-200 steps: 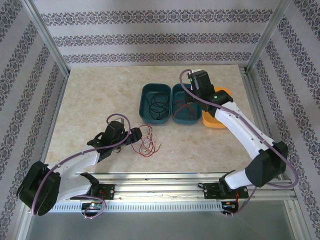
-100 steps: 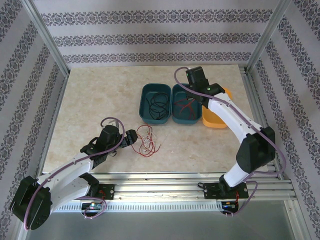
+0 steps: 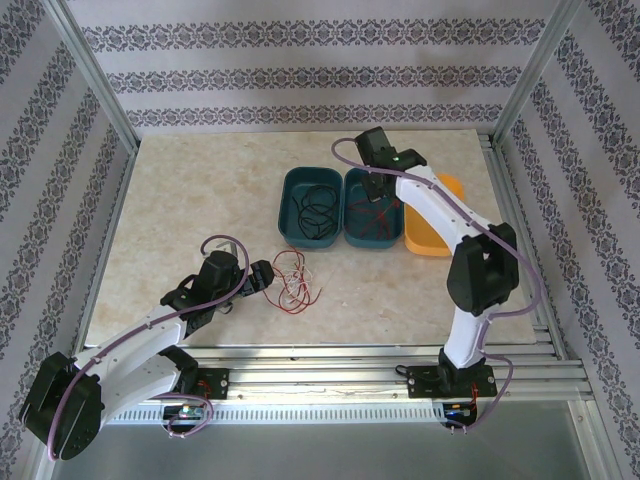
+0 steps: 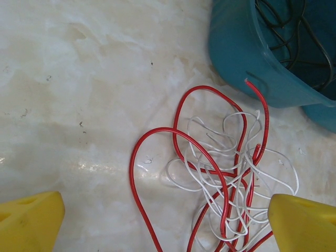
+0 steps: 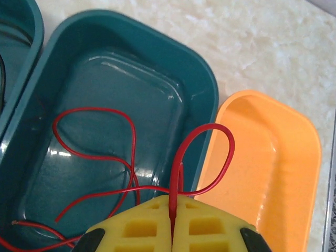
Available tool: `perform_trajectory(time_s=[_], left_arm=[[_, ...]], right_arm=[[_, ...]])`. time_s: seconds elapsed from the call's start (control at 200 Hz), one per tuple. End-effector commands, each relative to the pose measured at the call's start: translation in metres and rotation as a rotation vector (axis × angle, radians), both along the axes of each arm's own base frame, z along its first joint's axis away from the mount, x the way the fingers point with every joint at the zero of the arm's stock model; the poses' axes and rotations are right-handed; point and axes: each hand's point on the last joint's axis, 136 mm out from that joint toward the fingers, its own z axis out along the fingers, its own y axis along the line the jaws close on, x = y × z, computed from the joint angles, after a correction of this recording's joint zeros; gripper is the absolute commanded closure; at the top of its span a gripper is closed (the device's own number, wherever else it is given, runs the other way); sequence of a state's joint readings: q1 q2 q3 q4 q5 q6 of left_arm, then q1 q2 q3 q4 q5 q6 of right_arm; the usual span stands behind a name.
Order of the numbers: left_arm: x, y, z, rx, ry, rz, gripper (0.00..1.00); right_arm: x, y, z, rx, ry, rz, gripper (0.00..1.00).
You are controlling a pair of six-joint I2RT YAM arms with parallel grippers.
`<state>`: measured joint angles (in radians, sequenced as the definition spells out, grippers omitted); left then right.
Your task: Untangle the cables
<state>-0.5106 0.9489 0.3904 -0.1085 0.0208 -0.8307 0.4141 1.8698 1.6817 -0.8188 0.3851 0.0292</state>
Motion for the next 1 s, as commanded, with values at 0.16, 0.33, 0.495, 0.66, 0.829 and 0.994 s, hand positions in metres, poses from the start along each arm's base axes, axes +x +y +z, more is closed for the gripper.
perform_trajectory(time_s=[0.16,0.33,0.495,0.66,0.829,0.994], left_arm=[[-0.006,0.006,-0.010,0.024,0.028,0.015,0.01],[-0.005,0.005,-0.009,0.019,0.026,0.015,0.01],[-0.005,0.003,-0.010,0.015,0.029,0.012,0.01],[-0.004,0.003,-0.009,0.015,0.026,0.010,0.01],[-0.002,0.003,-0.008,0.020,0.028,0.012,0.01],[0.000,0.001,-0.010,0.021,0.035,0.010,0.01]], right_arm=[[-0.009,-0.001,-0.034,-0.053,0.175,0.020,1.00],[0.000,0.004,-0.054,-0.050,0.209,0.016,0.99],[0.018,0.007,-0.068,-0.072,0.215,0.003,0.90],[0.032,0.017,-0.074,-0.056,0.223,0.010,0.75],[0.035,0.032,-0.066,0.003,0.219,0.034,0.66],[0.032,0.036,-0.049,0.034,0.198,0.043,0.65]])
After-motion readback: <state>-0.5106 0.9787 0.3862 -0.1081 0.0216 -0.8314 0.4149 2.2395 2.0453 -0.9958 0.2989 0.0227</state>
